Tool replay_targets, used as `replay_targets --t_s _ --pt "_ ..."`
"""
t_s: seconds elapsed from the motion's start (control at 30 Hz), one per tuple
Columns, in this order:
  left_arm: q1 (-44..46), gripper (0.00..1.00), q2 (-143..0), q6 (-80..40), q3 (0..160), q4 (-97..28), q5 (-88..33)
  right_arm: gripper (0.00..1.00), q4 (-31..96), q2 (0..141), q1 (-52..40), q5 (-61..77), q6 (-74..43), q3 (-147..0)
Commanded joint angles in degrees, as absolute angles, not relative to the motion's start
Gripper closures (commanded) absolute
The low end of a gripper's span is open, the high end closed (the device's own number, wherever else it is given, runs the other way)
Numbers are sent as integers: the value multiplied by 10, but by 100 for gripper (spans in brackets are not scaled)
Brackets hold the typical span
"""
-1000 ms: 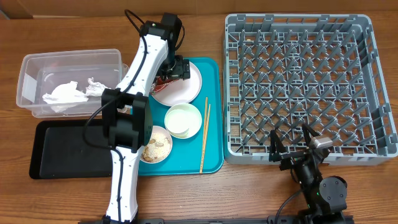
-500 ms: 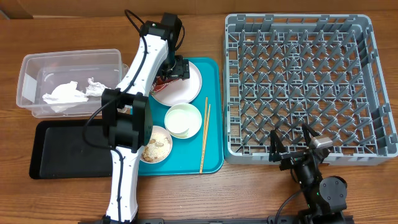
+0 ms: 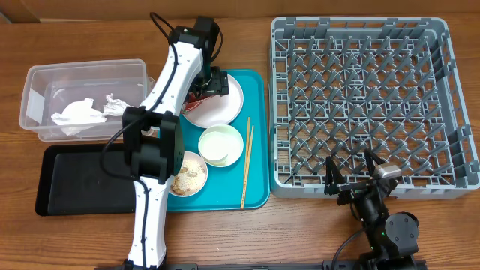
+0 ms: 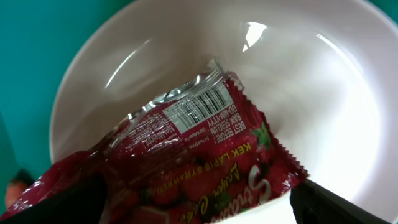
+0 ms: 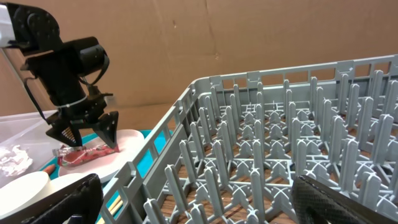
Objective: Sort waste into correct bins and load items into the dishwasher
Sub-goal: 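Grasp the red snack wrapper with the left gripper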
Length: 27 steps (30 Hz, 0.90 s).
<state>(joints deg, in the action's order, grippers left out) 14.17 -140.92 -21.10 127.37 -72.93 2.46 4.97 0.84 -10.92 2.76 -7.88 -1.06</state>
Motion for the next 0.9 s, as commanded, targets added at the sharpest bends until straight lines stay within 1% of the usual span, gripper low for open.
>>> replay_targets --t_s 0.0,0.1,0.17,0.23,0.3,0.37,0.5,0.53,0.57,0.6,0.87 --pt "143 4 -1422 -224 1247 -717 34 0 46 2 -107 31 -77 -5" --pt "143 4 -1422 -223 1235 -713 34 0 46 2 -107 31 -77 -5" --pt "143 7 -1422 -223 1235 -713 34 0 46 2 -107 31 -77 -5" --pt "143 12 -1422 -223 1235 -713 34 0 46 2 -107 31 -77 -5" --pt "142 20 -1422 -223 1235 -713 34 0 46 2 -107 31 -77 -5" --pt "142 31 -1422 -223 1235 -713 34 0 46 2 -107 31 -77 -5" --pt "142 58 -1422 -223 1235 -713 34 0 46 2 -107 31 -77 -5" --pt "142 67 -1422 -223 1235 -713 34 0 46 2 -107 31 -77 -5" --pt "142 84 -1422 -223 1235 -713 34 0 46 2 -107 31 -77 -5" --pt "142 96 -1422 -223 1235 -713 34 0 46 2 -107 31 -77 -5" --pt "139 96 -1417 -223 1271 -741 34 0 46 2 -107 31 -77 -5"
